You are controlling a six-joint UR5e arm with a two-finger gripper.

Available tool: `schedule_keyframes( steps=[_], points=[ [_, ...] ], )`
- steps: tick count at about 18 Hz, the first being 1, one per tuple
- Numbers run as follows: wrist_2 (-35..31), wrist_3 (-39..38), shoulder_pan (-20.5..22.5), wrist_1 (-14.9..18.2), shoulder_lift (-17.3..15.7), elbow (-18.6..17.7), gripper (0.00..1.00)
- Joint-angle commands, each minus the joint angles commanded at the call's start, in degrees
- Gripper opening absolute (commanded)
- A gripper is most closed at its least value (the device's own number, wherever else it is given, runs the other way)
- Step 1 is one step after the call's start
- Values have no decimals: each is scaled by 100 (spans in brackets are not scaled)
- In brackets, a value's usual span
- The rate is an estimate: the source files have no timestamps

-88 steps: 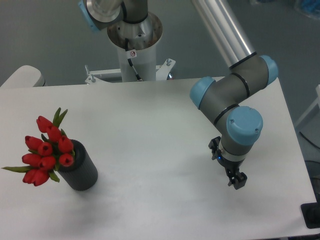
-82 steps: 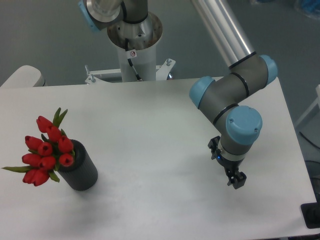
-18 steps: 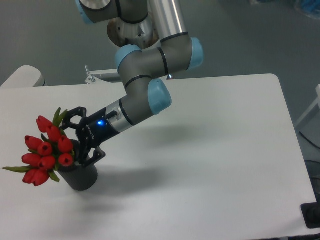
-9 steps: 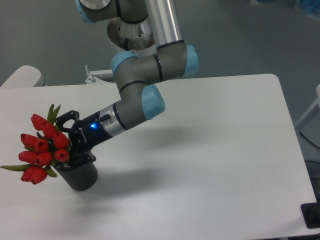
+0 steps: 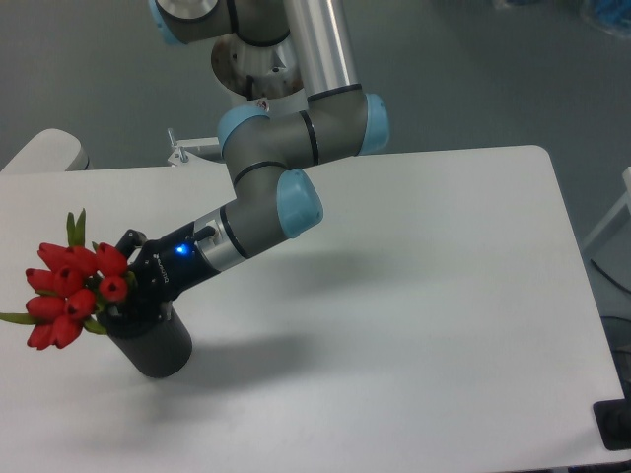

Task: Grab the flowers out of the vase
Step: 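Position the open gripper around the tulip stems above the vase rim, then close the gripper on the stems and lift the tulips upward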

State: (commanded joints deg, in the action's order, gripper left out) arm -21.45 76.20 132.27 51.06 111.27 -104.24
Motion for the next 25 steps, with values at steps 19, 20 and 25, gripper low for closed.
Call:
schedule_keyframes(
  steps=[19, 20, 25],
  points=[
    [1572, -281, 510, 9, -352, 176, 4],
    [1634, -377, 536, 9, -352, 202, 4],
    [1696, -957, 563, 9, -378, 351, 4]
  ],
)
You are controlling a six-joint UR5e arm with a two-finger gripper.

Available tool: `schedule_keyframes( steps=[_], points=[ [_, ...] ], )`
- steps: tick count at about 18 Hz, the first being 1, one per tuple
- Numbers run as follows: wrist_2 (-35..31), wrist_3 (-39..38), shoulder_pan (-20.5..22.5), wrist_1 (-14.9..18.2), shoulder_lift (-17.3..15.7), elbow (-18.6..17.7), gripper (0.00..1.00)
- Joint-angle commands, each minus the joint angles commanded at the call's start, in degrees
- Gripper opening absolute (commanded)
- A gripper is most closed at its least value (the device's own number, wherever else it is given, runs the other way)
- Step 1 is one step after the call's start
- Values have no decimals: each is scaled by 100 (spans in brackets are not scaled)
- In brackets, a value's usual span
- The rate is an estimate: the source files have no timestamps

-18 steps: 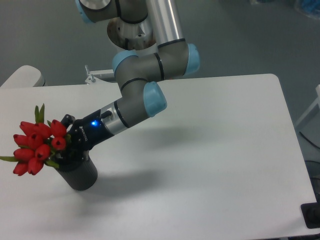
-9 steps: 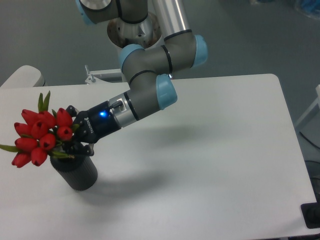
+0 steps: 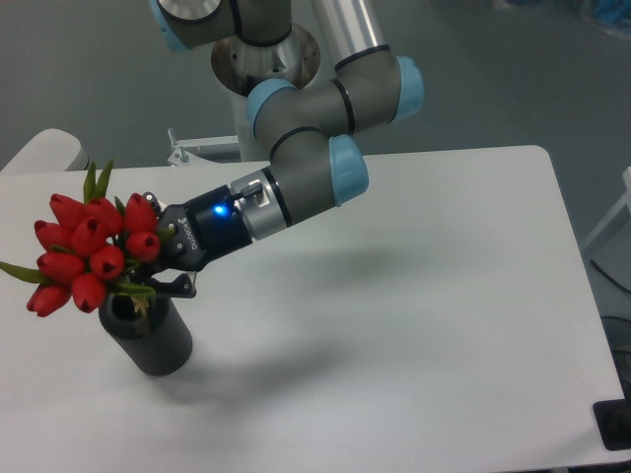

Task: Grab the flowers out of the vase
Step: 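Close the gripper on the stems and lift the tulips upward, then pull the held tulips out of the vase and carry them away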

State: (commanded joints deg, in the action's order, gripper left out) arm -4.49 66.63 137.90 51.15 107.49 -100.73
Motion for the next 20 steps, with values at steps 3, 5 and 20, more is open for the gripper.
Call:
schedule_keyframes(
  steps=[3, 5, 20],
  points=[
    [44, -317, 0, 0, -9, 123, 4],
    [44, -528, 17, 0, 0, 228, 4],
    [62, -1635, 448, 9, 61, 1116, 4]
  ],
)
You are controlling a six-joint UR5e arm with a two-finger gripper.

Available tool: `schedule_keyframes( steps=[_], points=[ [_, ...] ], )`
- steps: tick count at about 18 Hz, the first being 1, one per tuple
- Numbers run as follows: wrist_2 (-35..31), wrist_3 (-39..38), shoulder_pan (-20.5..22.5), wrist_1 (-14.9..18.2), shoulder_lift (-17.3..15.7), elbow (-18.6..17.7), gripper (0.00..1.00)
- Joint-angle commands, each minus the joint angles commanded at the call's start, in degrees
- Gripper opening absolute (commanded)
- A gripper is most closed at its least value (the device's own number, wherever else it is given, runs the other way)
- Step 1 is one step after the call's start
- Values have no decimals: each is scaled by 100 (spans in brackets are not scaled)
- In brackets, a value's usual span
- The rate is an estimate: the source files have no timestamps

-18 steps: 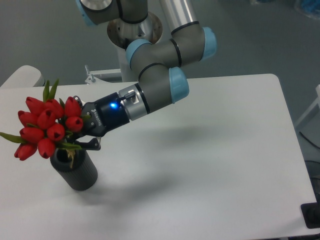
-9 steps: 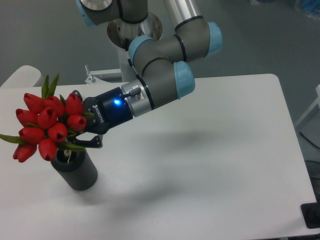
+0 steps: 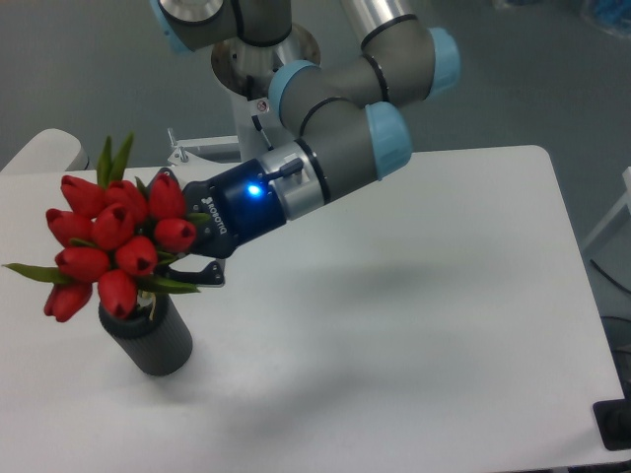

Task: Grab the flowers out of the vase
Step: 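Pull the held tulips out of the vase and carry them away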

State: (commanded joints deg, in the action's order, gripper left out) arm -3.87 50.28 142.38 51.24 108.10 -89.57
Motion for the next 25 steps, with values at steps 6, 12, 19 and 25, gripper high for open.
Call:
schedule_keyframes(
  steps=[6, 12, 19, 25],
  points=[
    [-132, -89, 290, 0, 246, 290, 4],
    [-1210, -63, 492, -26, 484, 677, 4],
    [-2828, 51, 545, -18, 431, 739, 0],
    [-4339, 509, 475, 70, 352, 643, 0]
  ],
)
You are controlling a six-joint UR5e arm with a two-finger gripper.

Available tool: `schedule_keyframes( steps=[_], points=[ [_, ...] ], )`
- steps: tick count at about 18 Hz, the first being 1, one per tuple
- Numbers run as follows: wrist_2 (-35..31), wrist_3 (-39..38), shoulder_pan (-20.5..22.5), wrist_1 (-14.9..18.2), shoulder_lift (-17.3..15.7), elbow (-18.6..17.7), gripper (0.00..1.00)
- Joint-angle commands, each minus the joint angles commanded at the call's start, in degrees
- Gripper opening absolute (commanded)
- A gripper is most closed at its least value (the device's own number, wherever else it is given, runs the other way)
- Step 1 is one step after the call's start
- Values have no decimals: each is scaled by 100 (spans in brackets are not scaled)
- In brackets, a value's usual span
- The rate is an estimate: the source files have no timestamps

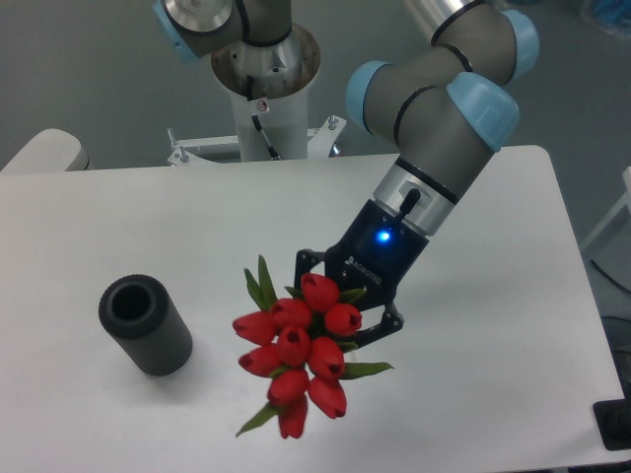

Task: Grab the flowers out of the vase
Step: 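Pull the held tulips out of the vase and carry them away, then carry the held tulips back toward the arm's start pose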

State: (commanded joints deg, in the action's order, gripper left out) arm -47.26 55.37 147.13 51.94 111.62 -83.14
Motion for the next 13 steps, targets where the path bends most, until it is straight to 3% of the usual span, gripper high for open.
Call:
schedule_keyframes(
  steps=[3, 7, 13],
  points=[
    [-1141, 551, -96, 201, -70, -140, 0],
    [-2145, 1467, -115, 1053, -79, -80, 0],
    [-2717, 1485, -106, 1134, 17, -79, 0]
  ],
)
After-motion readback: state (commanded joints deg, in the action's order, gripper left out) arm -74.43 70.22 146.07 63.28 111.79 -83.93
